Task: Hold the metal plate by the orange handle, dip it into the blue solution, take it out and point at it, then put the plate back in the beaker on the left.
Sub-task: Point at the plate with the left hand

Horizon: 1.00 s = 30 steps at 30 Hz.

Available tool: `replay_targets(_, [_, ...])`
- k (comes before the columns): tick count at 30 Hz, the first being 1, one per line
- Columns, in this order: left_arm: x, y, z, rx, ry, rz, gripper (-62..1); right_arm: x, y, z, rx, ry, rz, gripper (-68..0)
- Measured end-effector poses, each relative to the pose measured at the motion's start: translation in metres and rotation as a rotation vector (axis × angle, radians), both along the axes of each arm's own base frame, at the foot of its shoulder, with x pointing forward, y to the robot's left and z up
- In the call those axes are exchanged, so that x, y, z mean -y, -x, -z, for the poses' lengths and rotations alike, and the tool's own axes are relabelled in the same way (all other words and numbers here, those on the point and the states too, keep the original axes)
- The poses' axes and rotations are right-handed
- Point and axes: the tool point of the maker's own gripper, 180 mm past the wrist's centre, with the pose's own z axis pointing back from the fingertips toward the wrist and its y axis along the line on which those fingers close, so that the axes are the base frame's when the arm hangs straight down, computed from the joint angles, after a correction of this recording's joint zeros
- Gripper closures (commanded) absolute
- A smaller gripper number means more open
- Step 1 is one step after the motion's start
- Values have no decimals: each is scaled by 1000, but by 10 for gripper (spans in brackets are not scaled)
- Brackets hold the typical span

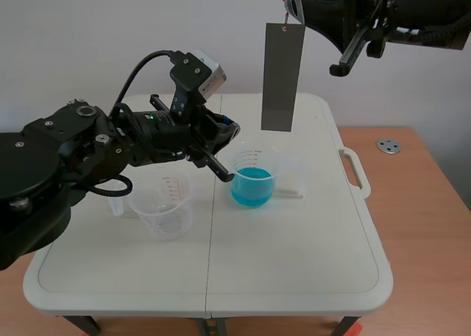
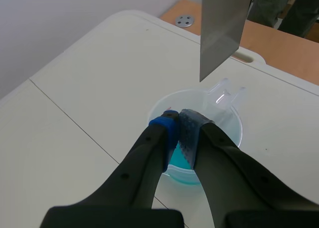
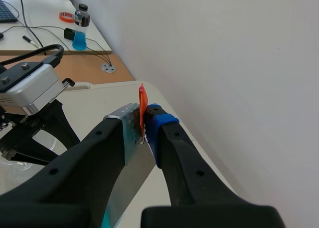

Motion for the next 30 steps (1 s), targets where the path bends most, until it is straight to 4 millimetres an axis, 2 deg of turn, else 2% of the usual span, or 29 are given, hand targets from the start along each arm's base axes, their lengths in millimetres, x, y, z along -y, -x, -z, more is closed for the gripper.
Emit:
replay_targets(10, [-3,-1,0,1,-1,-10,-27,0,0,0,0,0,0,-15])
replay_targets(14, [-19,-6,-3,4,15,-46,-27,0,0,0,0,0,0,-15])
replay_targets(20, [-77,-11,-14,71,-10,-132,-27,0,0,0,0,0,0,-15])
replay_targets(24, [-124,1,-20,92,-21,-180,-27,0,0,0,0,0,0,-15])
replay_targets(30, [-204,24,-25,85,-83,-289,-27,0,0,0,0,0,0,-15])
